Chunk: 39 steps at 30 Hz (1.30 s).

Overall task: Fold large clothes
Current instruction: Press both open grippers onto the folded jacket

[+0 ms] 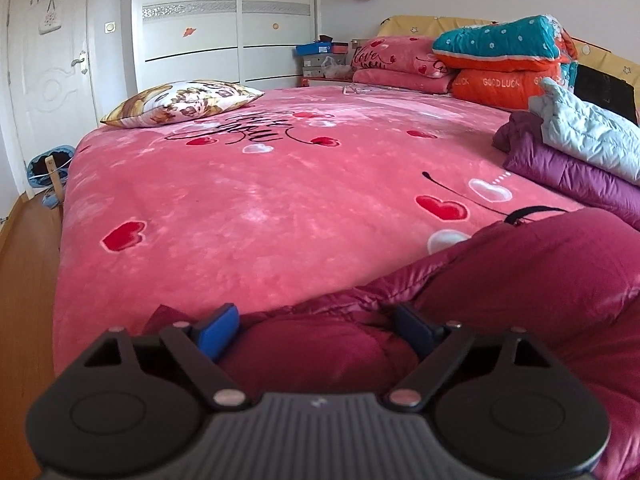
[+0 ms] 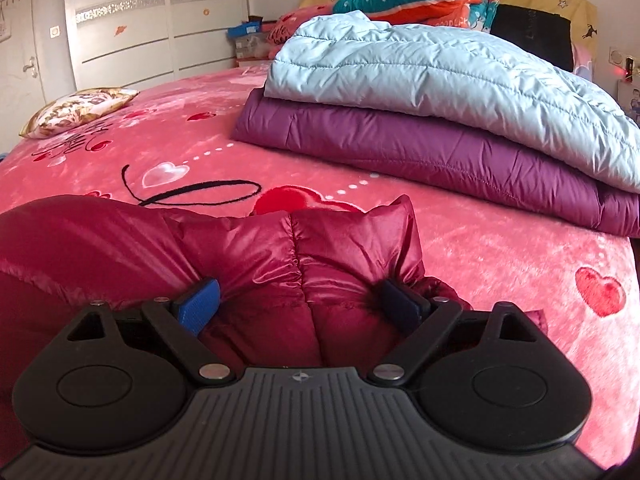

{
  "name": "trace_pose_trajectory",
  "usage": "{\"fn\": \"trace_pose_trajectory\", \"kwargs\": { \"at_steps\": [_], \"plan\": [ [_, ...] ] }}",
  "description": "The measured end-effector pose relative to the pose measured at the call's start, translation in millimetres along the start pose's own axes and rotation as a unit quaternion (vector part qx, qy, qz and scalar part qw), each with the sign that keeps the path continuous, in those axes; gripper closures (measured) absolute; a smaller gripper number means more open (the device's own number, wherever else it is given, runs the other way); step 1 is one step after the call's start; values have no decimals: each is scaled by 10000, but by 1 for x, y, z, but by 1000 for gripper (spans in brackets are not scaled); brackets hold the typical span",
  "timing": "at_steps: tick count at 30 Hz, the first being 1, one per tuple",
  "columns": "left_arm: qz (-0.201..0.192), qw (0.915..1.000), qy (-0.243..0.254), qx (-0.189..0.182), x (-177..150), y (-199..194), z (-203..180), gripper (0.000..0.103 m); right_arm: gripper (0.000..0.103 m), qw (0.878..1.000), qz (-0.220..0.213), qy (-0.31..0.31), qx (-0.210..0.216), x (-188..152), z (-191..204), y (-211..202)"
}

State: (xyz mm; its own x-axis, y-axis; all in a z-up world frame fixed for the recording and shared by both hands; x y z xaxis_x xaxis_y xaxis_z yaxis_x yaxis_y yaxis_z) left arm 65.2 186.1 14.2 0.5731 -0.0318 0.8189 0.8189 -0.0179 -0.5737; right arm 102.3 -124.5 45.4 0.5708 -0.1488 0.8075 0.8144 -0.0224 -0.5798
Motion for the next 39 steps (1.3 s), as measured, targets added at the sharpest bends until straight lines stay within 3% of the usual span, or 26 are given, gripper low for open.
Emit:
{"fn": "trace_pose_trajectory", "kwargs": {
  "at_steps": [9, 28, 34, 39],
  "plan": [
    [9, 10000, -3, -25, -4, 10, -3, 11, 0, 9998, -163, 67, -1, -16, -11, -16],
    [29, 10000, 80, 24, -1, 10, -4, 8, 0, 9994, -293, 162, 3, -15, -13, -13],
    [269, 9996, 12, 34, 12, 1, 2, 7, 0, 9977, -139, 489, 438, -6, -28, -27],
    [49, 9995, -262, 170, 24, -26, 6, 7, 0, 9898, -263, 1094, 869, 3, -64, -66]
  ]
}}
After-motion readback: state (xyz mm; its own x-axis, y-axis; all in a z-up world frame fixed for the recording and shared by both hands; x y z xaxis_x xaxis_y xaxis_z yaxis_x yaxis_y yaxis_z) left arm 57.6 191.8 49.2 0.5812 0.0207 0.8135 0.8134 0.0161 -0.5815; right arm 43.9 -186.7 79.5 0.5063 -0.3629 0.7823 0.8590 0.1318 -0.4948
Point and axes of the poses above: each gripper's, at about its wrist camera, not at the fingertips, and y roughly the way its jaws point, z to its left, x to its top, the point moved 1 cm from there along y, roughly the way its jaws point, and after that the axes turned 1 degree about z, right-handed, at the moved point
